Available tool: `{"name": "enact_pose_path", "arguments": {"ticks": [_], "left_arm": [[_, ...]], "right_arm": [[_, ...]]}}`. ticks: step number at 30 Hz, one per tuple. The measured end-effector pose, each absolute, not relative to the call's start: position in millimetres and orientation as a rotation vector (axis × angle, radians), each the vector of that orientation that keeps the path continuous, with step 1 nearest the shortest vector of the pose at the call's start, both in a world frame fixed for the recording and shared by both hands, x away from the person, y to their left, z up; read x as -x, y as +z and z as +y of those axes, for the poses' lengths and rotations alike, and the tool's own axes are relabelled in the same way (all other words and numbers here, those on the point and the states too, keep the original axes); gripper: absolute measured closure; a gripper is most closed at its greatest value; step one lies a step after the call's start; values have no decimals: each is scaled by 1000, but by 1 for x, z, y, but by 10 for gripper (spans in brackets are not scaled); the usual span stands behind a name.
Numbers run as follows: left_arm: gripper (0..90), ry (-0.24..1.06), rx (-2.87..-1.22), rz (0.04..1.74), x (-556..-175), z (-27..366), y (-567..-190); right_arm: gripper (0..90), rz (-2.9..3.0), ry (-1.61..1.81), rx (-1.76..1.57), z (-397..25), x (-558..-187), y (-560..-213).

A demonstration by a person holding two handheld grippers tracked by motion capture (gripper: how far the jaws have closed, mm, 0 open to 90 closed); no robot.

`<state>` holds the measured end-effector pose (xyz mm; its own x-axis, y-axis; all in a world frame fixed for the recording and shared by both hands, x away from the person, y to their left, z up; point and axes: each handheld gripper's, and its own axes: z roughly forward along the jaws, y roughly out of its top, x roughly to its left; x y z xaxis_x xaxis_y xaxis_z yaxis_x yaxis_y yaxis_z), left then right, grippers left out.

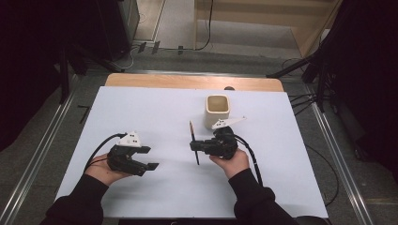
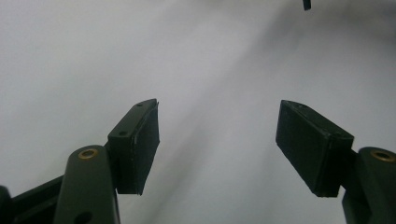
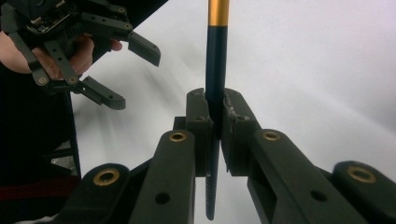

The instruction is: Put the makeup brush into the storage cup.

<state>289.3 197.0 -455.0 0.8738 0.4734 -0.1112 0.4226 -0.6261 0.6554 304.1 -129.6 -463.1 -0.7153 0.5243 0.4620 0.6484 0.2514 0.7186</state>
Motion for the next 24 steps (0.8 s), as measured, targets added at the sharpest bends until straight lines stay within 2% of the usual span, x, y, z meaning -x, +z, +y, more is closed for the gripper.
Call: {"name": "enact_pose_path", "arguments": {"ticks": [24], "left_arm": [[236, 88, -2336, 635, -289, 199, -459]], "right_arm": [[837, -2436, -1502, 1159, -141, -315, -447]]}}
